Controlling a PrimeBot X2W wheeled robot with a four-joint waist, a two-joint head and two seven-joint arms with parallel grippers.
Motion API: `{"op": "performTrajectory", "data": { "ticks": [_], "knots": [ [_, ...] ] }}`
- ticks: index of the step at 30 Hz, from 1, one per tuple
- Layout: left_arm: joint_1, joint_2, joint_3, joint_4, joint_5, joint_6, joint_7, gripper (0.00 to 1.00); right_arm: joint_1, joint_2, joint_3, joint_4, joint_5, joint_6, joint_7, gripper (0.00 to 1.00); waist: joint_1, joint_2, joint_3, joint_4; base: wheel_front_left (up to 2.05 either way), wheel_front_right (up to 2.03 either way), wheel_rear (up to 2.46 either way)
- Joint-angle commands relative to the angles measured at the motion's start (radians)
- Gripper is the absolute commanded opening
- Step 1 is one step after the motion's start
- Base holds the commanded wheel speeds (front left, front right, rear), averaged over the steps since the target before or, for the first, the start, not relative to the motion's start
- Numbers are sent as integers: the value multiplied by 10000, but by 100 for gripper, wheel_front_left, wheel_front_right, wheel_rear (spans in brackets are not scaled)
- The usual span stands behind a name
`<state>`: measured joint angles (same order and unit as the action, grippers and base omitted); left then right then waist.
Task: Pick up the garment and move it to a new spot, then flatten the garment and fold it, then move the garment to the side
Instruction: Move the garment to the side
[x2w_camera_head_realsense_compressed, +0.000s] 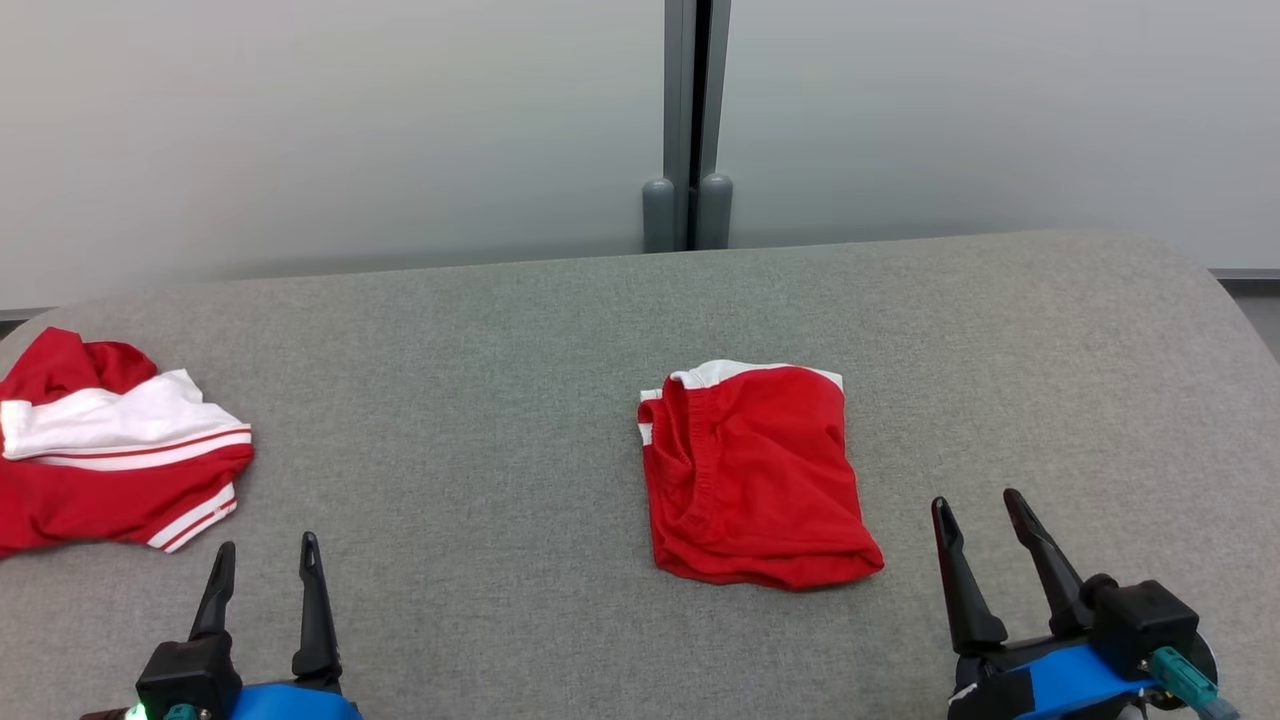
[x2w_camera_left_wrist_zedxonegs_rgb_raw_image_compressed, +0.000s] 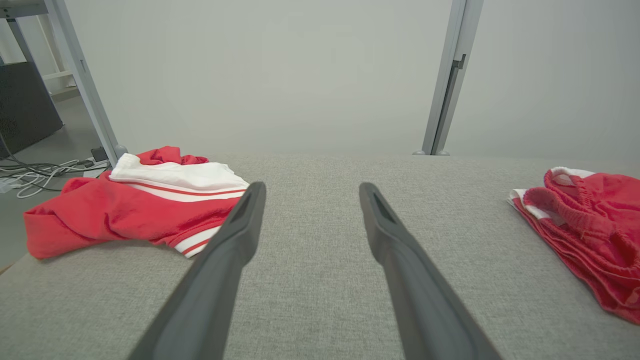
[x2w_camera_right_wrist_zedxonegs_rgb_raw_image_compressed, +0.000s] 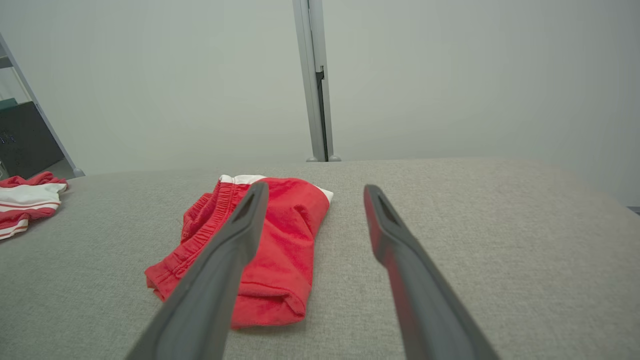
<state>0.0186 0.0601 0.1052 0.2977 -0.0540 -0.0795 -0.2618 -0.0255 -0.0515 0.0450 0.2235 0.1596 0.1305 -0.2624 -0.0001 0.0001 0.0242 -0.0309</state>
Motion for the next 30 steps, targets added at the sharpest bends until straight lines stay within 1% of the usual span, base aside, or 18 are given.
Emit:
{"op": "performTrajectory", "data": {
  "ticks": [1,13,17,21,25,26,27,30],
  "knots": [
    [79,38,-4,-11,9,20,-46,100,140,8,5,35,-16,5,-35,100,1,-1,11,5,0,0,0],
    [-14,84,37,15,-16,1,-46,100,13,7,47,230,207,3,-35,100,1,-1,65,-29,0,0,0],
    [-41,67,17,-11,-34,-1,-46,100,-344,8,-62,346,97,3,-35,100,1,-1,111,3,0,0,0],
    [-240,49,-32,-46,-57,-18,-46,100,-1147,-27,-55,568,-177,3,-35,100,1,-1,301,63,0,0,0],
    [-451,34,-83,-62,-47,-44,-46,100,-2382,-148,91,973,-364,3,122,100,1,-1,578,157,0,0,0],
    [-514,32,-97,-69,-46,-53,-46,100,-2691,-177,117,1129,-418,3,224,100,1,-1,667,194,0,0,0],
    [-672,24,-128,-73,-49,-57,-46,100,-3316,-160,148,1478,-443,3,389,100,1,-1,837,261,0,0,0],
    [-887,5,-193,-82,-68,-52,-46,100,-4094,-148,164,2224,-596,3,731,100,1,-1,1118,382,0,0,0]
  ]
}}
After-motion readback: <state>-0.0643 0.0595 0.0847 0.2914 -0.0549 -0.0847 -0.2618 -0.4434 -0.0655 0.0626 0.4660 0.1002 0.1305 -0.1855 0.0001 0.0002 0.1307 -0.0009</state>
